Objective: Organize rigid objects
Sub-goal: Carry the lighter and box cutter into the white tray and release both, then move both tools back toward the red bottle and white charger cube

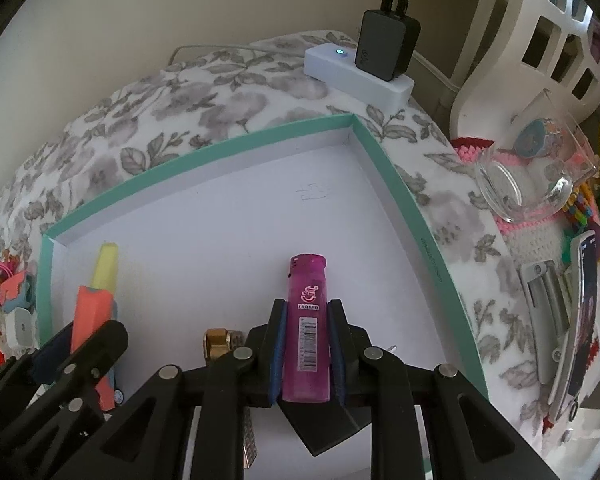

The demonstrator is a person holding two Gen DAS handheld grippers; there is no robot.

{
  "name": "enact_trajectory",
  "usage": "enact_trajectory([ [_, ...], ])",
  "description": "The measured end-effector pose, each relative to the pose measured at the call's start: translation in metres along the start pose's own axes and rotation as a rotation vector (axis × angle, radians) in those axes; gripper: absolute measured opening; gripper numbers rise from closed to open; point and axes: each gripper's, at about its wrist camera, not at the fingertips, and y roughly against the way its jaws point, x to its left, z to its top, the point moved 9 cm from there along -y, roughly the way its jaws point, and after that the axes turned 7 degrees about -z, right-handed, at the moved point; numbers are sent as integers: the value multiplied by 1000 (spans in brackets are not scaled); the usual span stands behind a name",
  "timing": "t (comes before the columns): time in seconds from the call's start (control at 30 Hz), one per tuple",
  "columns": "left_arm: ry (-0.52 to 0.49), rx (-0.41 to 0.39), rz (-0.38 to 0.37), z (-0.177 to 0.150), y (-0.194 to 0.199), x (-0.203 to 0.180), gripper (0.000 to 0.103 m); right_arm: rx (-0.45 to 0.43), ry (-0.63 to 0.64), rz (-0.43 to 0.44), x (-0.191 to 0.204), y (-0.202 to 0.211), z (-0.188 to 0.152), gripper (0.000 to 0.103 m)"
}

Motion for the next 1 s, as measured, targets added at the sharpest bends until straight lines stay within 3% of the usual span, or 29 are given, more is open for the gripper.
enact_trajectory([
  [0.13, -7, -23, 1, 5, 9, -2, 41, -4, 0, -2, -1, 7, 4, 27],
  [0.2, -5, -33, -1, 7, 15, -1, 53, -22, -3, -13, -3, 14, 7, 41],
  [0.23, -2, -37, -2, 8, 18, 0, 55, -29, -4, -15, -3, 18, 9, 42],
  [0.47, 8, -86, 28, 18, 46, 9, 57, -123, 6, -26, -4, 58, 23, 43],
  [0.53, 13, -107, 37, 22, 57, 13, 64, -155, 5, -24, -3, 72, 27, 43],
  [0.57, 16, -114, 44, 24, 62, 16, 74, -174, 4, -20, -3, 81, 29, 44],
  [0.6, 19, -123, 53, 26, 68, 19, 78, -190, 3, -16, -2, 88, 30, 48],
  [0.8, 54, -172, 108, 32, 94, 42, 82, -255, 10, -9, 2, 115, 34, 58],
  [0.9, 78, -184, 129, 31, 100, 54, 89, -254, 16, -3, 6, 115, 33, 64],
  [1.0, 107, -184, 158, 29, 104, 70, 90, -237, 33, -4, 11, 110, 28, 70],
])
